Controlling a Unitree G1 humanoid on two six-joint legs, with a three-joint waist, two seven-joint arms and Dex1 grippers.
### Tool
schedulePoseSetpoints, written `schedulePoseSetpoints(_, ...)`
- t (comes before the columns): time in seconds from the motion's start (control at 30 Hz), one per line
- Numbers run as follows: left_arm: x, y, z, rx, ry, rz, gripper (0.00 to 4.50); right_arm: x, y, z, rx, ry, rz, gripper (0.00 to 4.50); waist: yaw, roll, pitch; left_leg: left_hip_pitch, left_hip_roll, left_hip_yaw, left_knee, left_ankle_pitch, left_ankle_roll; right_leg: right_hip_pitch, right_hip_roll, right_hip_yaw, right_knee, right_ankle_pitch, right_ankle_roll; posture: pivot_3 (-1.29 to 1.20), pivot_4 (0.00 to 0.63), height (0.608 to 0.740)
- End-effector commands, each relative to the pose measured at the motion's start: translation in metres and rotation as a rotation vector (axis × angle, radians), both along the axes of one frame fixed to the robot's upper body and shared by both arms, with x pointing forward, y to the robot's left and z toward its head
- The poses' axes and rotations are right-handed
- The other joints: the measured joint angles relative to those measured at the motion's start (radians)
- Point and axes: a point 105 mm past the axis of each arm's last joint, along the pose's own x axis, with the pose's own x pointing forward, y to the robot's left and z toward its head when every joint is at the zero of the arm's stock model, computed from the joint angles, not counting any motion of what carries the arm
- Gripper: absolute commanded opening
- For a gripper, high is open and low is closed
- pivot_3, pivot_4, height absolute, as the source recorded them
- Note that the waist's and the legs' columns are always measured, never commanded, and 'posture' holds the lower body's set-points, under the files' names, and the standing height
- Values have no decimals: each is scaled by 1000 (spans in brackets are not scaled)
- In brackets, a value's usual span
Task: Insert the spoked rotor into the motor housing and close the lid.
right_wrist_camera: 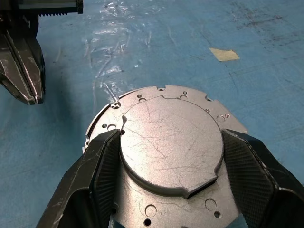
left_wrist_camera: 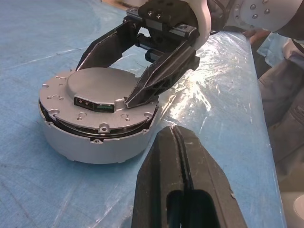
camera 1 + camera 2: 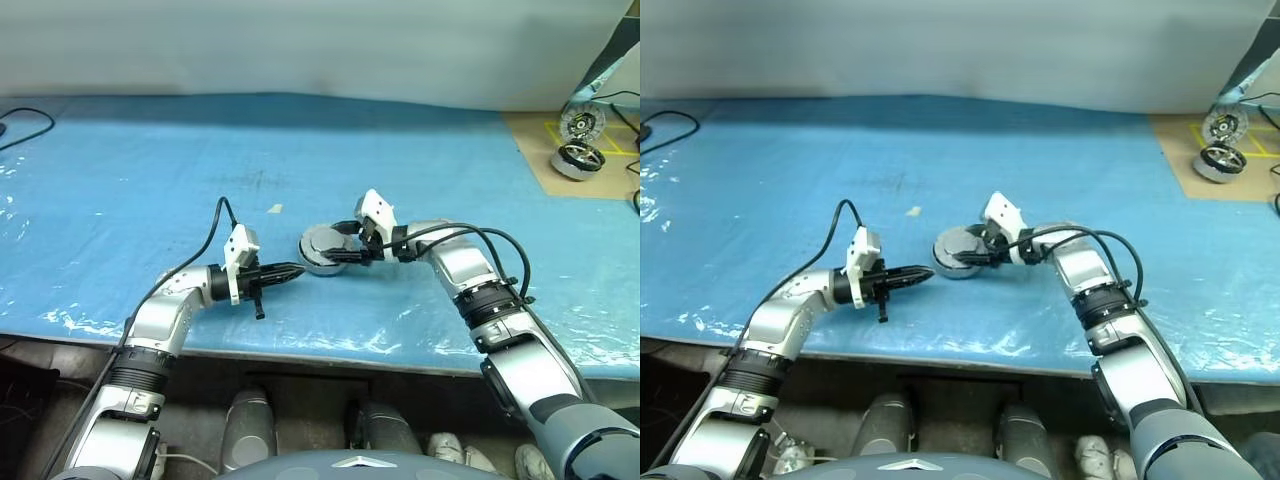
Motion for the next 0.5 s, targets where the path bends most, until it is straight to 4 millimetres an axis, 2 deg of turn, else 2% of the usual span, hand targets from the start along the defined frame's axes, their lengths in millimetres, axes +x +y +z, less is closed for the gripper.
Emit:
schedulePoseSetpoints(0.03,1,1,6,-17,-30,1,0,-10,-22,-48,-143,108,-51,2958,0,0,0,1,0,0,0,0,0,1,0,1,0,0,0,0,150,740)
schedulePoseSetpoints(0.17,3,-1,8,-16,-34,2,0,-10,-23,-50,-125,124,-77,2958,1,0,0,8,-1,1,-3,0,1,9,-3,1,-3,0,0,0,150,740)
schedulePoseSetpoints(0.3,4,1,10,-19,-36,2,0,-7,-4,-22,49,183,-99,2958,0,0,0,8,-2,1,-4,0,1,9,-3,1,-4,0,0,0,150,740)
schedulePoseSetpoints(0.5,4,2,10,-19,-34,4,0,-17,20,16,89,123,16,2958,-2,0,0,1,-1,1,-7,0,0,-1,-1,2,-5,0,0,0,150,740)
